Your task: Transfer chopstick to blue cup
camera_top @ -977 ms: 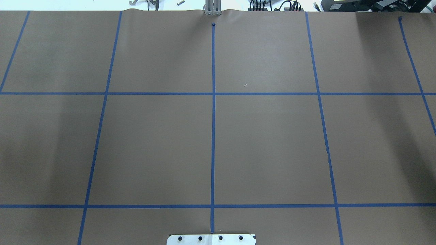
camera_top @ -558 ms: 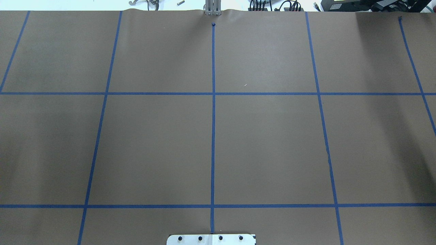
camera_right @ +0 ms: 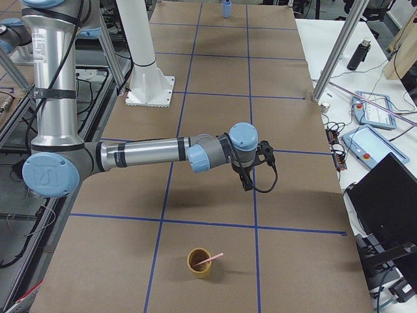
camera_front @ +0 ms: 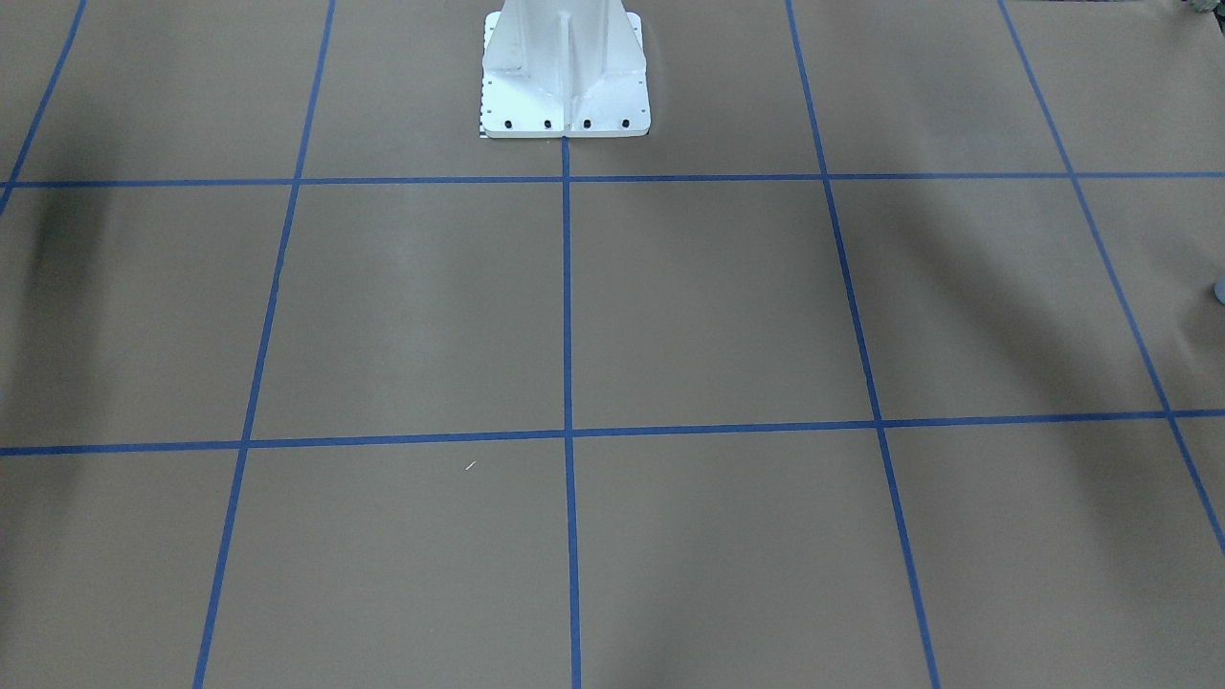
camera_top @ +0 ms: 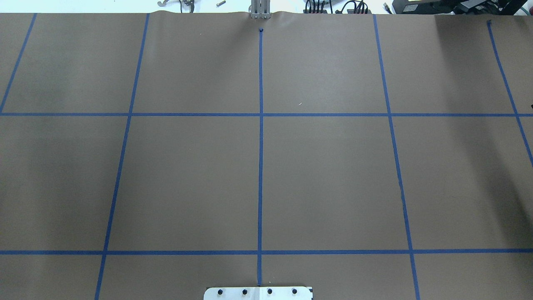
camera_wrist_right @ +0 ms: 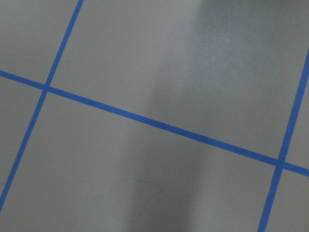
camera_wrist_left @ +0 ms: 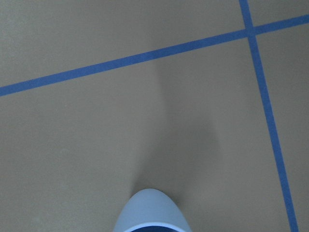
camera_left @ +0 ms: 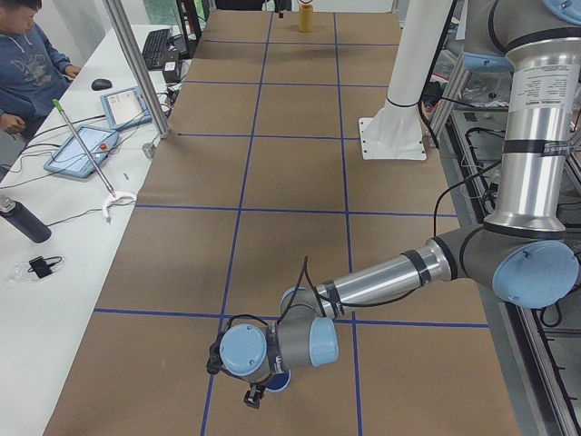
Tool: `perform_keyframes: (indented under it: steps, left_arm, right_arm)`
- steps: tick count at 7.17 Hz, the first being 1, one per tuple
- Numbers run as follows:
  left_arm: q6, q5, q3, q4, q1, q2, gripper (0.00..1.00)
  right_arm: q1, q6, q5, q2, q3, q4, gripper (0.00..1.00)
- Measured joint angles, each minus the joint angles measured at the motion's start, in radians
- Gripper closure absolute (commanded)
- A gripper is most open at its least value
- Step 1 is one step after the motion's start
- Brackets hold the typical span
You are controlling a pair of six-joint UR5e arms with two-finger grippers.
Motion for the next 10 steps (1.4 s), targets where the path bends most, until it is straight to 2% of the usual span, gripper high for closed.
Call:
perform_keyframes:
  steps: [5,8,10]
  left_arm:
    - [0.0,0.042,0.134,-0.077,-0.016,-0.021,0.04]
    - [-0.067,0.035,0.169,-0.132,-0.016,-0.027,0.55]
    - [-0.133,0.015,0.164,-0.137,-0.015,-0.031,0.99]
  right_arm:
    - [-0.007,0.036,-0.005,0.003,-0.002,0.0,0.0]
    - [-0.01,0.037,-0.005,0.002,-0.002,0.0,0.0]
    - [-0.011,0.038,-0.004,0.001,-0.002,0.0,0.0]
